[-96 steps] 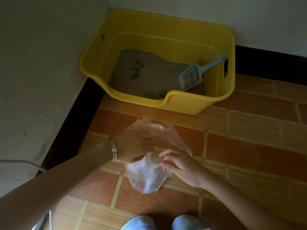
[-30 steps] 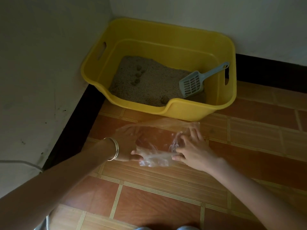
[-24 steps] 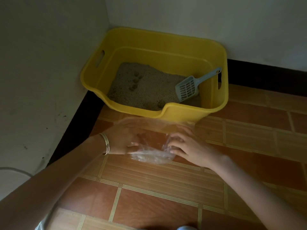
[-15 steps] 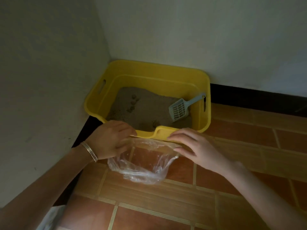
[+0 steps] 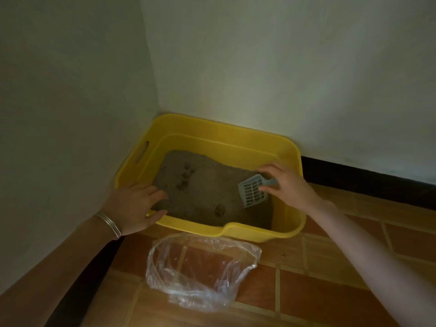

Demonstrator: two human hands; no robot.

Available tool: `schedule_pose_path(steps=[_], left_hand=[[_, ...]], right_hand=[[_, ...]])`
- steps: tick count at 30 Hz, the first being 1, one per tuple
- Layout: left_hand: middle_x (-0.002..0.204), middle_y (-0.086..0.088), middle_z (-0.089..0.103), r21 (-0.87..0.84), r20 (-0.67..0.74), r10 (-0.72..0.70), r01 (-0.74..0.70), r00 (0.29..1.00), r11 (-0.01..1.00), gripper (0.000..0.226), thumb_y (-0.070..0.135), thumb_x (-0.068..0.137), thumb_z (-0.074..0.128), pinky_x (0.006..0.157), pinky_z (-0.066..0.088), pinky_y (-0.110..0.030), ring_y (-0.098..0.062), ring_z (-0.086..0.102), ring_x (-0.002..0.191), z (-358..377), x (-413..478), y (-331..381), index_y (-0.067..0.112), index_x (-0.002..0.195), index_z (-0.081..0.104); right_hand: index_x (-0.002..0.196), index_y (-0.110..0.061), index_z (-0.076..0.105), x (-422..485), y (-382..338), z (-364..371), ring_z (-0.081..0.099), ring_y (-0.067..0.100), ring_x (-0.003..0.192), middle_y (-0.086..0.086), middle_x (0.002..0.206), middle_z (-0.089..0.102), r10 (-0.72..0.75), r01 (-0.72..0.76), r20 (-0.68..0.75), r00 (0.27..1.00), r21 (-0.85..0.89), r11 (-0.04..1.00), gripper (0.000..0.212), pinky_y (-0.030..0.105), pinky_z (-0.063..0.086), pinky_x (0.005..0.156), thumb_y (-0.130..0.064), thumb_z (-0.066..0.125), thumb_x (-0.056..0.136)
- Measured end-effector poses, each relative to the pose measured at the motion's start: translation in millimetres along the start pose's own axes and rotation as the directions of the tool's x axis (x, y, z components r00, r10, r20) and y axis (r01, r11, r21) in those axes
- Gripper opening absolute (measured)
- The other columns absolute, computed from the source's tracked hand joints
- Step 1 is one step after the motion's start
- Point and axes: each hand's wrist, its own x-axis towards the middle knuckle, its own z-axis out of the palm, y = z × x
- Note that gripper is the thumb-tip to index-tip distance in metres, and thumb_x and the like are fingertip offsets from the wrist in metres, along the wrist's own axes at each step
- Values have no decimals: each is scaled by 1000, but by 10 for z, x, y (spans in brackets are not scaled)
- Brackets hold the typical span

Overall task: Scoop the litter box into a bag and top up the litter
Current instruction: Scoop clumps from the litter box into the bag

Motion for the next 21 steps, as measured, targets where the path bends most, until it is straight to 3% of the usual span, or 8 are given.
schedule_pose_path(steps=[9, 17, 21], left_hand=[[69, 5, 66, -29, 7, -59, 59, 998, 998, 45, 50, 79, 37, 55, 51, -29, -18, 65, 64, 283, -5, -86, 23, 81, 72], [71, 8, 66, -88, -12, -88, 87, 996, 992, 39, 49, 81, 40, 50, 46, -24, -16, 64, 65, 292, -25, -64, 25, 78, 70], [71, 6, 67, -93, -25, -105, 102, 994, 990, 38, 48, 80, 42, 54, 48, -27, -19, 64, 67, 305, -24, -45, 24, 77, 71]], right_hand=[[128, -22, 51, 238, 357, 195, 55, 20, 110, -2, 128, 53, 116, -32, 175, 978, -422, 906, 47, 32, 46, 86, -39, 61, 85], [123, -29, 52, 369, 376, 257, 62, 21, 97, 1, 112, 64, 214, -39, 244, 946, -569, 822, 35, 34, 51, 79, -26, 56, 88], [121, -29, 54, 379, 338, 284, 61, 20, 96, -1, 113, 62, 174, 3, 269, 947, -550, 835, 31, 34, 53, 73, -26, 53, 90]])
